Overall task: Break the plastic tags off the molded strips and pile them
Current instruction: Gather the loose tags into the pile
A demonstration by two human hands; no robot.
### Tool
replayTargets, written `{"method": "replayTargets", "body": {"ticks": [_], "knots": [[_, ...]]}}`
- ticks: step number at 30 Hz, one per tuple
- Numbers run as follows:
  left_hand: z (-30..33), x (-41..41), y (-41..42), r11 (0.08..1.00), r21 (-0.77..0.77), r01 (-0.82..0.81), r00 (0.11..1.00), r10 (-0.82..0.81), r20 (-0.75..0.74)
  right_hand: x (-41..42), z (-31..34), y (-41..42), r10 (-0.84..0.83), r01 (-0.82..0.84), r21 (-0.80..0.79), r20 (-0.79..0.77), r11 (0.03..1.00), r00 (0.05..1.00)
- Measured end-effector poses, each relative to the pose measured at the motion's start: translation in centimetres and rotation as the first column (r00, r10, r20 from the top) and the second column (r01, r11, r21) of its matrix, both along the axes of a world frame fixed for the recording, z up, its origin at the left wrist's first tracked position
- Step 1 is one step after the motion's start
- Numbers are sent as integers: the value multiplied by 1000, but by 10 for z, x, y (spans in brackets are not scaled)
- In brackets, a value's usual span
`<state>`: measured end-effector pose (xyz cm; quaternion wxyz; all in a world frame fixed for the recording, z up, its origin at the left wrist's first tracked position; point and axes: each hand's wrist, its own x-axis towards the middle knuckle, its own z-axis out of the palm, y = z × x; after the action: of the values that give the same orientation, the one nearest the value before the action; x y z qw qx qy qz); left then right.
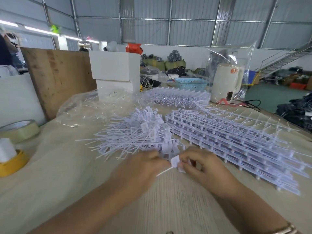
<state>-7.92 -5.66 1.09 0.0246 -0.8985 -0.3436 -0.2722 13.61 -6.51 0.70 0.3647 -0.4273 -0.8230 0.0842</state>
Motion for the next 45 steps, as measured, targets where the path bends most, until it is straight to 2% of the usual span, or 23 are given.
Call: {"method": "replayTargets", "body": {"ticks": [2,4,5,7,8,12,14,16,17,19,21,23,27,30,34,35,37,39,41,43,45], "knots": [[14,-5,8,998,52,-36,983,26,179,2,1,-1,-41,46,27,-163,999,986],[20,-8,13,999,-11,-49,977,50,205,2,0,0,-58,60,6,-169,998,984],[17,-6,11,997,-62,-54,990,62,130,1,-2,1,-37,37,-3,-86,999,996],[-2,3,-1,993,-83,-83,991,73,-115,-2,-6,3,-2,5,-34,92,999,996],[-13,7,-8,995,-74,-63,983,50,-176,-2,-7,4,-9,14,-44,114,999,993],[-22,9,-8,989,-122,-82,990,67,-122,7,-1,5,-118,117,-67,-14,991,993],[-19,12,-8,988,-129,-79,982,55,-183,11,-2,5,-143,142,-106,-8,984,990],[-10,16,-13,1000,-14,-8,959,4,-284,11,-1,4,-149,149,-101,1,984,989],[-2,13,-15,1000,28,12,959,-3,-284,11,0,3,-153,152,-91,-10,984,988],[14,1,-1,977,214,-15,986,50,-157,11,2,3,-159,154,-72,-56,985,986],[33,-13,22,933,334,-132,989,145,-14,11,3,3,-161,156,-64,-81,986,984],[42,-23,38,927,261,-269,963,251,101,10,1,3,-160,155,-74,-59,985,985],[6,-22,59,923,33,-384,923,385,-24,7,-2,2,-154,149,-87,-48,985,987],[-2,-21,61,917,83,-391,920,391,16,7,0,2,-197,195,-41,-86,980,977],[8,-17,54,911,131,-392,920,386,70,19,21,18,-355,368,57,-164,928,920],[10,-15,50,919,127,-372,928,366,68,25,29,26,-406,417,79,-128,905,905],[14,-8,42,935,150,-320,947,313,68,41,46,46,-530,523,109,51,845,846],[18,2,33,947,188,-262,965,251,79,57,58,68,-619,624,89,296,776,728],[20,13,25,959,211,-191,981,180,70,70,64,84,-626,704,34,489,709,607],[21,26,18,974,187,-129,991,120,59,77,64,93,-594,743,-33,578,668,560],[21,39,15,989,135,-67,997,60,57,83,65,100,-565,739,-94,582,667,584]]}}
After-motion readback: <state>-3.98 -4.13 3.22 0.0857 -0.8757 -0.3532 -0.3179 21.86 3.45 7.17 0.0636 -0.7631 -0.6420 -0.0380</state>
